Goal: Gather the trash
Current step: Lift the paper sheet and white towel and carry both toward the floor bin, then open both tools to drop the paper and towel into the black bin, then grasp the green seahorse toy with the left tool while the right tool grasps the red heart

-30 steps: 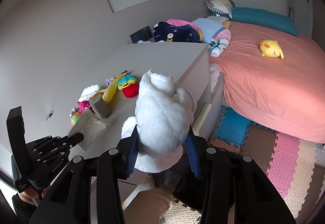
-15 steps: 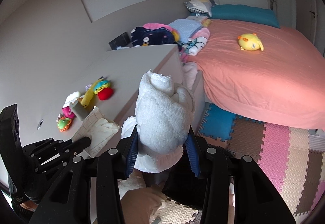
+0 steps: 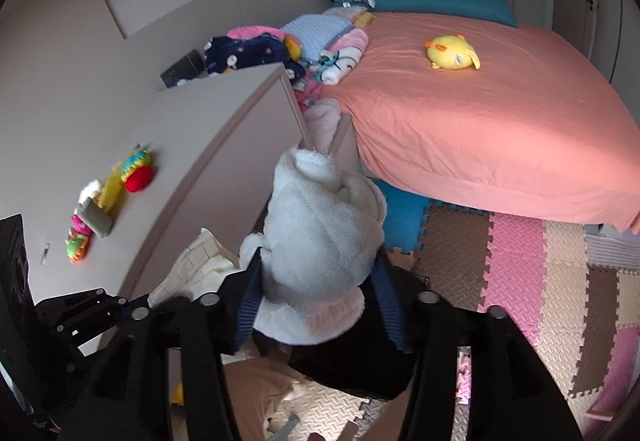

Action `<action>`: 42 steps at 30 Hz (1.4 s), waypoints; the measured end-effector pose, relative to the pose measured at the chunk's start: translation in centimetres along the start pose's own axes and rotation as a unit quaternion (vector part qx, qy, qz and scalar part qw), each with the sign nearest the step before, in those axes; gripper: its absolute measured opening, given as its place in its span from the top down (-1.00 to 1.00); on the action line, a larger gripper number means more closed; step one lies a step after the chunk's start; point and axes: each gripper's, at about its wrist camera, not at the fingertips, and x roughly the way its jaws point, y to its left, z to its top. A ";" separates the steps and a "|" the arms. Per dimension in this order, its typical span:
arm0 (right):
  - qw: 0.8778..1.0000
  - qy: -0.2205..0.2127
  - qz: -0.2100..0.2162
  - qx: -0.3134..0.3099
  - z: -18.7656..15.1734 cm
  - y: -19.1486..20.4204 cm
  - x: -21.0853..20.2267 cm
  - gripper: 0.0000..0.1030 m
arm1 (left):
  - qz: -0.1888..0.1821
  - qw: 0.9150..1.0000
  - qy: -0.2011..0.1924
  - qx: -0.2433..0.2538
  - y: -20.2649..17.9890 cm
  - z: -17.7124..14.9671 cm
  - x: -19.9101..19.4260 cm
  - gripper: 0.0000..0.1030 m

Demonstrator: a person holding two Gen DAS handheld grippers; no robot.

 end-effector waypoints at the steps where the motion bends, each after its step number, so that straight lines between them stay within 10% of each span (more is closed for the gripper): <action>1: 1.000 0.001 -0.006 0.002 0.0 0.0 0.2 -0.34 | 0.005 1.000 0.010 0.000 0.0 0.0 0.4 0.46; 3: 1.000 0.003 -0.013 0.009 0.2 -0.4 0.7 -0.39 | 0.026 1.000 0.015 0.001 0.1 0.0 0.8 -0.90; 25: 0.999 0.006 0.023 -0.021 1.9 4.1 2.4 -0.40 | 0.065 0.997 -0.022 -0.035 5.3 -0.8 -2.4 -0.88; 42: 0.993 0.021 0.077 -0.093 2.9 13.0 4.4 -0.40 | 0.147 0.980 -0.039 -0.131 14.4 -4.6 -7.4 -0.88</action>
